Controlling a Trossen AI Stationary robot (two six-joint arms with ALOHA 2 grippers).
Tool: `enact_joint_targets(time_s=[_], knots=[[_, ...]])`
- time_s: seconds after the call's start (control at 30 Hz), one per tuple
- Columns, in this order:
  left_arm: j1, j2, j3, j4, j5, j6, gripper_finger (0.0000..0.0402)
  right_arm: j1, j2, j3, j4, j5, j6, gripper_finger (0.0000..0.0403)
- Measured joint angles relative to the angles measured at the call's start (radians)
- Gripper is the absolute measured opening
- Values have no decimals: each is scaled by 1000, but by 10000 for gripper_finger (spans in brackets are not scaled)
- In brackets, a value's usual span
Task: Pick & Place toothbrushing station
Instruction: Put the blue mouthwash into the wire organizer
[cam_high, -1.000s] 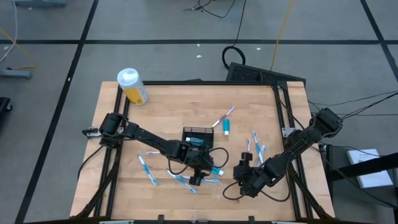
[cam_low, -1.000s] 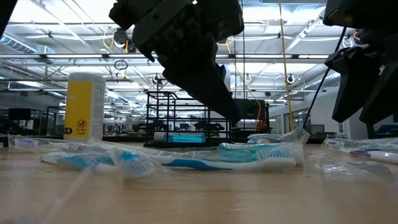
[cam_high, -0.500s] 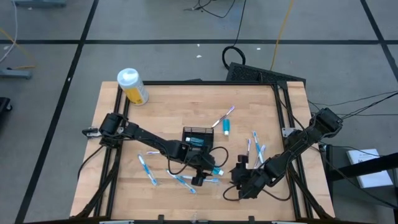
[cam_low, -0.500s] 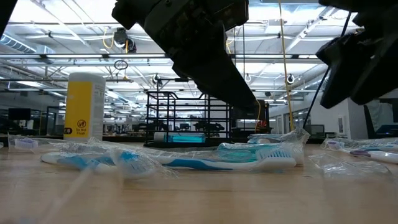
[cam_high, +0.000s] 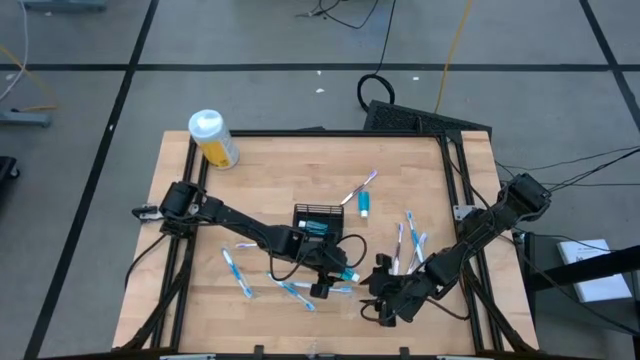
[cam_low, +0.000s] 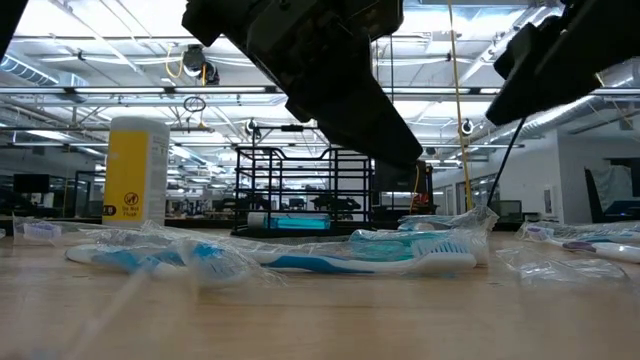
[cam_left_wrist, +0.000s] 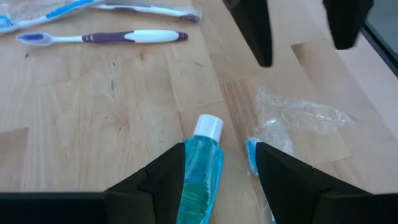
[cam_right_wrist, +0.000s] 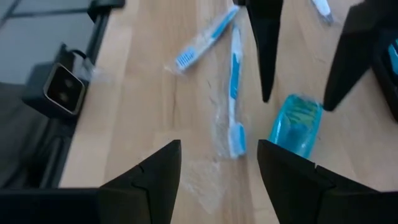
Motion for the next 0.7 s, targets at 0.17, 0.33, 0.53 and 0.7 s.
enact_joint_targets(time_s=[0.17, 0.33, 0.53, 0.7], knots=[[0, 0, 0, 7, 0, 7, 202, -2, 0, 0, 50, 28, -26, 205], [0, 0, 0, 9, 0, 7, 202, -13, 1, 1, 96, 1, -36, 205], [1, 0, 0, 9, 0, 12, 202, -20, 1, 1, 196, -72, -73, 205], [1, 0, 0, 9, 0, 15, 202, -17, 0, 1, 246, -159, -195, 205]])
